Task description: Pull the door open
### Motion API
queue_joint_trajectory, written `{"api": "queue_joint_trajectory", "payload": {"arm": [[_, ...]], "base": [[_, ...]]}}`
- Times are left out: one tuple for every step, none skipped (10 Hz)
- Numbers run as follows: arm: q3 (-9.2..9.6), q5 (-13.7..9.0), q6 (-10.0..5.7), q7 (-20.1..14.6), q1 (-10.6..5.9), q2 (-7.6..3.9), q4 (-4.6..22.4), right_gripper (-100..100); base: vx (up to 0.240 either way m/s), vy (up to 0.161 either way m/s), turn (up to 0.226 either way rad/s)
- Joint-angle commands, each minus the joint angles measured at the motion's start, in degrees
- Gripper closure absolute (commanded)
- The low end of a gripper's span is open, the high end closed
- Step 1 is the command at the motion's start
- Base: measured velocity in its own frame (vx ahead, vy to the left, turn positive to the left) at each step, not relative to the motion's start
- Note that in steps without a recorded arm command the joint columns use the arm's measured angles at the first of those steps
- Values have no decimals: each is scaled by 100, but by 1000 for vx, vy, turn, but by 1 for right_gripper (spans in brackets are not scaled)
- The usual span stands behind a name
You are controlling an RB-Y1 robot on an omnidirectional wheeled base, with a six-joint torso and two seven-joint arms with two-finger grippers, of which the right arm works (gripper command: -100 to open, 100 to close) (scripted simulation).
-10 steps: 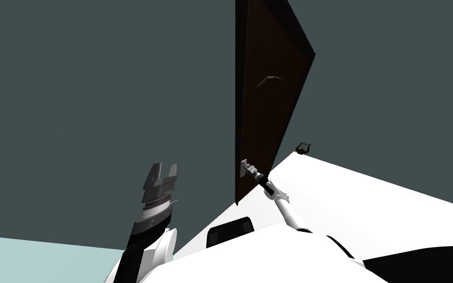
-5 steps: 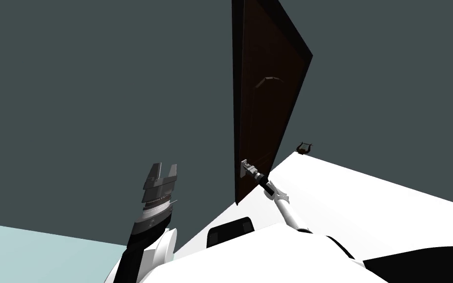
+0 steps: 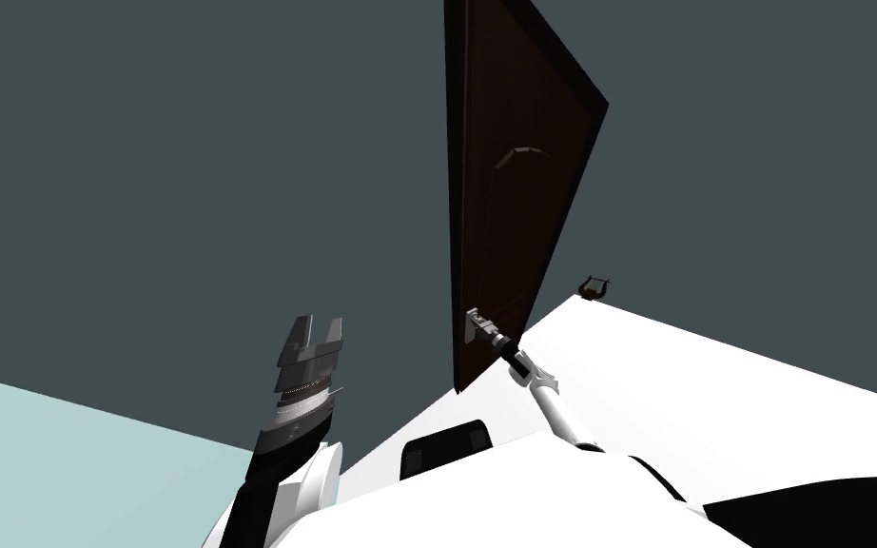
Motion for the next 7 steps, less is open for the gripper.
{"api": "queue_joint_trajectory", "payload": {"arm": [[69, -176, 48, -268, 25, 11, -44, 100], [106, -289, 81, -421, 32, 14, -60, 100], [144, -404, 116, -575, 39, 16, -77, 100], [191, -546, 158, -751, 48, 19, -97, 100], [237, -687, 201, -905, 57, 22, -118, 100], [237, -687, 201, -949, 57, 22, -118, 100], [284, -829, 243, -1136, 66, 26, -138, 100]], "base": [[-86, -64, 60], [-79, -77, 66], [-70, -64, 75], [-71, -76, 78], [-73, -71, 87], [-63, -44, 32], [-57, -38, 45]]}}
